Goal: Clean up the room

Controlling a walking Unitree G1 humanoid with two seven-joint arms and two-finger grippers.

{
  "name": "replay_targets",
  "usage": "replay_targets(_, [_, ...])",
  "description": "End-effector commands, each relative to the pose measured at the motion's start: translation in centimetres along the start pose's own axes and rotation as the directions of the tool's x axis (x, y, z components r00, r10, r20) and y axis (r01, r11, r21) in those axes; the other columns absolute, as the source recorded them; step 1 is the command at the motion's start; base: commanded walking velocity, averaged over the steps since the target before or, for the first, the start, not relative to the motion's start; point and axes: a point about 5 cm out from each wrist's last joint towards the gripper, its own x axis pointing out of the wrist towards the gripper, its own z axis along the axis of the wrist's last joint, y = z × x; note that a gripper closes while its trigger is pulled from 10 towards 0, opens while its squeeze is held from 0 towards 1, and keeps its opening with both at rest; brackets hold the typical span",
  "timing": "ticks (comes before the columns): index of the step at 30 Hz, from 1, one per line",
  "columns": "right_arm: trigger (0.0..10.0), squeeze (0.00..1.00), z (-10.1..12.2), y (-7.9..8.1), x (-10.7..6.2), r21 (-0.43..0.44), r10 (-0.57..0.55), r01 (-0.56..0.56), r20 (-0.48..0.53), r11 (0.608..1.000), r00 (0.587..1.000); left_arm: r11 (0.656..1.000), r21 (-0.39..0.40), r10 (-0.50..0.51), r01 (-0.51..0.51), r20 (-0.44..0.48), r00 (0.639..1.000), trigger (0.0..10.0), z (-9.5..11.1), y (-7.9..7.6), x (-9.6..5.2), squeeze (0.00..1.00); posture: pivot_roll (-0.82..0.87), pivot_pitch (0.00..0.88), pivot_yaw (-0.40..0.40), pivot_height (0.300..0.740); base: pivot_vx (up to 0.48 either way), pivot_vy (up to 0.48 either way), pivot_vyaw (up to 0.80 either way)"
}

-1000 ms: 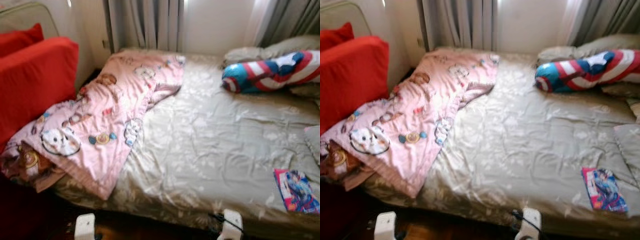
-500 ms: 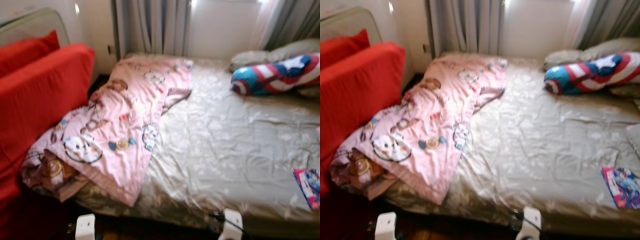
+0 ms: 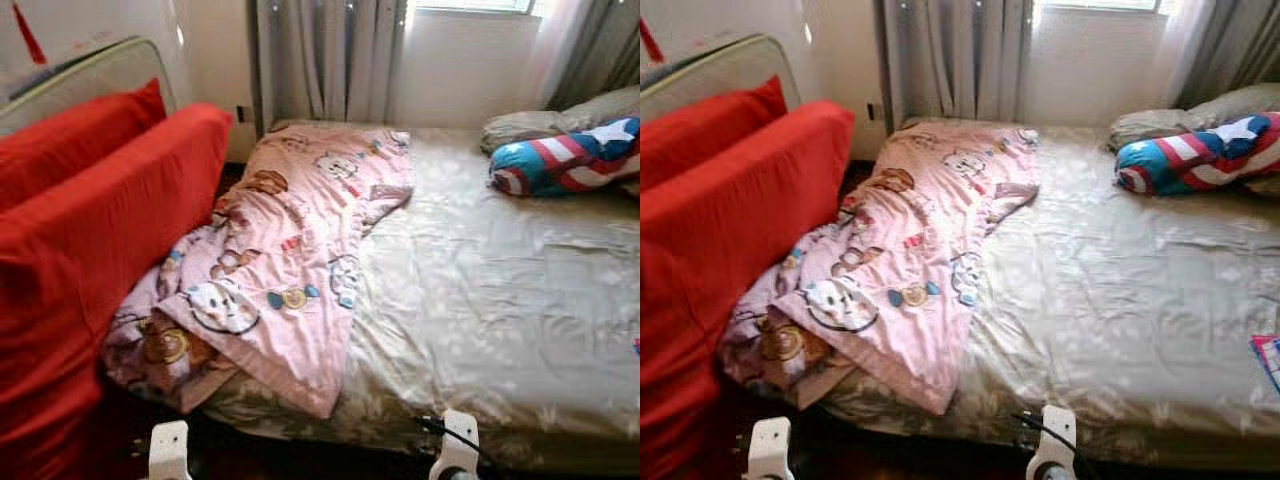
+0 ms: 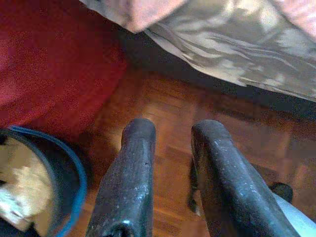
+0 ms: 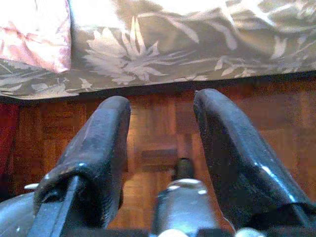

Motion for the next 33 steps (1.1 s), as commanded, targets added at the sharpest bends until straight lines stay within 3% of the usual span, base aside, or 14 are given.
replay_targets(1, [10.0,0.00,-0.4,-1.0,-0.2,0.007,-0.031,0.031,-0.017,0.999,0.999,1.000,-0.005,-0.010,0.010,-0.020,1.000,10.0,-0.3,-0.7,0.0,0.00,0.10,0.000,-0.018,0.740,0.000,0.000,0.00])
replay_targets(7, [10.0,0.00,0.1,-1.0,-0.1,-0.009,-0.038,0.038,-0.006,0.999,0.999,1.000,-0.023,-0.008,0.007,-0.014,1.000,10.0,-0.1,-0.7,0.1,0.00,0.10,0.000,-0.009,0.740,0.000,0.000,0.00])
replay_targets(21, [10.0,0.00,-0.9,-1.7,-0.4,-0.001,-0.055,0.055,-0.030,0.998,0.998,1.000,-0.021,0.002,-0.003,-0.036,0.999,10.0,-1.0,-0.2,-0.2,0.00,0.11,0.002,0.001,0.740,0.000,0.000,0.78])
replay_targets(28, [10.0,0.00,-1.8,-2.3,-0.7,-0.018,-0.067,0.066,-0.048,0.998,0.997,1.000,-0.031,0.001,-0.003,-0.057,0.998,10.0,-2.1,-0.5,-0.5,0.00,0.12,0.011,-0.028,0.740,0.000,0.000,0.58])
replay_targets(33, [10.0,0.00,-2.5,-3.0,-1.1,-0.005,-0.084,0.083,-0.058,0.996,0.995,0.999,-0.047,-0.004,0.000,-0.082,0.997,10.0,-3.5,-1.0,-0.9,0.00,0.12,0.000,-0.052,0.740,0.000,0.000,0.00])
